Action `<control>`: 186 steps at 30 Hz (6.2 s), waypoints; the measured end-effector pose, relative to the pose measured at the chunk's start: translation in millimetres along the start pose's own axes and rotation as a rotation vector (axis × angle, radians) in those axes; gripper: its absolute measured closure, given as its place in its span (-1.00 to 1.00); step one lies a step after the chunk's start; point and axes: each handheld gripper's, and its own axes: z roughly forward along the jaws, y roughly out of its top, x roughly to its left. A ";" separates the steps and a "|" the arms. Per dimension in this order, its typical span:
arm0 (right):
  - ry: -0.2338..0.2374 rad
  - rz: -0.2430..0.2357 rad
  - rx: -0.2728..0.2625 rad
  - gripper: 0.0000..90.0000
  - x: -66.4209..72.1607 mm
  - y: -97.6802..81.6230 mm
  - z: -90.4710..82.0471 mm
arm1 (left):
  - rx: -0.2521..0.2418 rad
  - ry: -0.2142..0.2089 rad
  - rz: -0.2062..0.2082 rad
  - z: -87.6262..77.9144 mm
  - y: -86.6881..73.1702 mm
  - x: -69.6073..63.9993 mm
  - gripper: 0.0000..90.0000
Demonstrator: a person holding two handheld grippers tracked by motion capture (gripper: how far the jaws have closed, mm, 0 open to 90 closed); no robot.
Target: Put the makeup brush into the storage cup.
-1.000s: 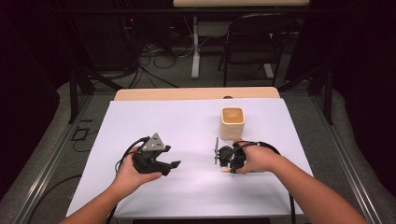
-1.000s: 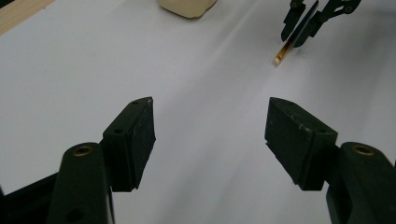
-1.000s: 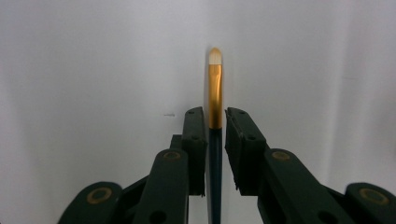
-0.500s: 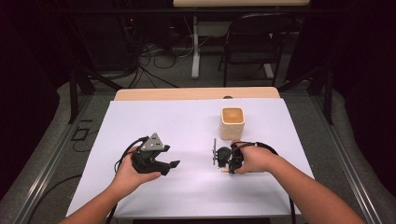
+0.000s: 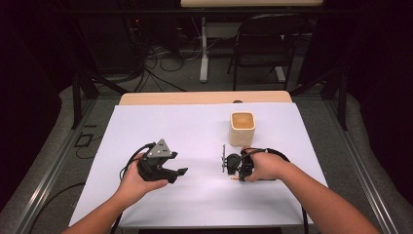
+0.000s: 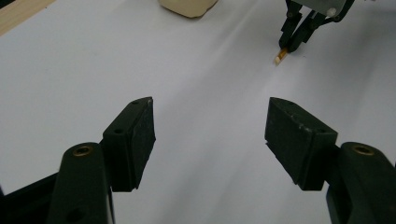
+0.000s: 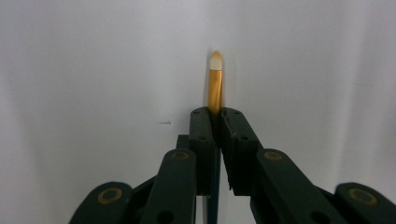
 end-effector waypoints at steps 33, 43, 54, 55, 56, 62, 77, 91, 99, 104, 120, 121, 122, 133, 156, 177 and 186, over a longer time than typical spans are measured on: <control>0.004 -0.005 -0.017 0.87 2.7 5.2 -10.7 | 0.001 -0.001 0.000 1.2 -0.3 -0.4 -0.26; -0.017 -0.009 -0.036 0.87 5.0 6.2 -31.7 | -0.004 -0.001 -0.001 0.2 0.0 -0.9 -0.24; -0.021 0.012 -0.064 0.87 3.5 2.9 -41.6 | -0.004 -0.001 -0.002 0.7 0.3 -1.6 -0.24; -0.021 0.014 -0.065 0.87 3.4 2.7 -42.7 | -0.004 -0.002 -0.002 0.5 0.4 -1.5 -0.24; -0.024 0.013 -0.069 0.87 3.1 2.6 -43.5 | -0.004 -0.001 -0.001 0.4 0.5 -1.5 -0.24; -0.029 0.016 -0.074 0.87 2.9 1.8 -47.8 | -0.008 0.000 0.001 -0.1 1.2 -1.2 -0.24; -0.026 0.064 -0.215 0.87 -0.3 -11.0 -67.6 | -0.014 -0.001 -0.007 -0.1 1.5 -1.1 -0.24; -0.041 0.134 -0.388 0.87 1.6 -29.0 -84.0 | -0.030 0.000 -0.016 -0.2 2.3 -1.3 -0.23; -0.044 0.171 -0.465 0.87 1.4 -35.7 -88.4 | -0.038 -0.001 -0.019 0.2 3.2 -2.4 -0.22; -0.030 0.202 -0.520 0.87 -0.7 -38.9 -90.0 | -0.044 -0.003 -0.021 0.0 3.6 -3.5 -0.21; -0.044 0.237 -0.658 0.87 0.0 -41.6 -93.6 | -0.058 -0.025 -0.018 3.2 7.7 -8.9 -0.18; -0.050 0.238 -0.673 0.87 0.1 -41.6 -93.1 | -0.059 -0.026 -0.018 3.3 8.0 -9.1 -0.18; -0.049 0.246 -0.682 0.88 0.9 -41.8 -93.1 | -0.062 -0.026 -0.017 3.5 8.2 -9.1 -0.18; -0.066 0.270 -0.757 0.87 3.6 -43.3 -94.4 | -0.081 -0.036 -0.014 5.6 14.2 -13.4 -0.18; -0.149 0.374 -0.933 0.87 0.7 -58.3 -101.0 | -0.100 -0.065 -0.018 18.9 26.2 -21.8 -0.18; -0.173 0.439 -1.026 0.87 0.3 -65.4 -101.0 | -0.133 -0.077 -0.025 27.2 34.5 -26.3 -0.13; -0.185 0.444 -1.046 0.87 3.4 -62.6 -98.9 | -0.142 -0.088 -0.013 32.4 37.2 -30.4 -0.12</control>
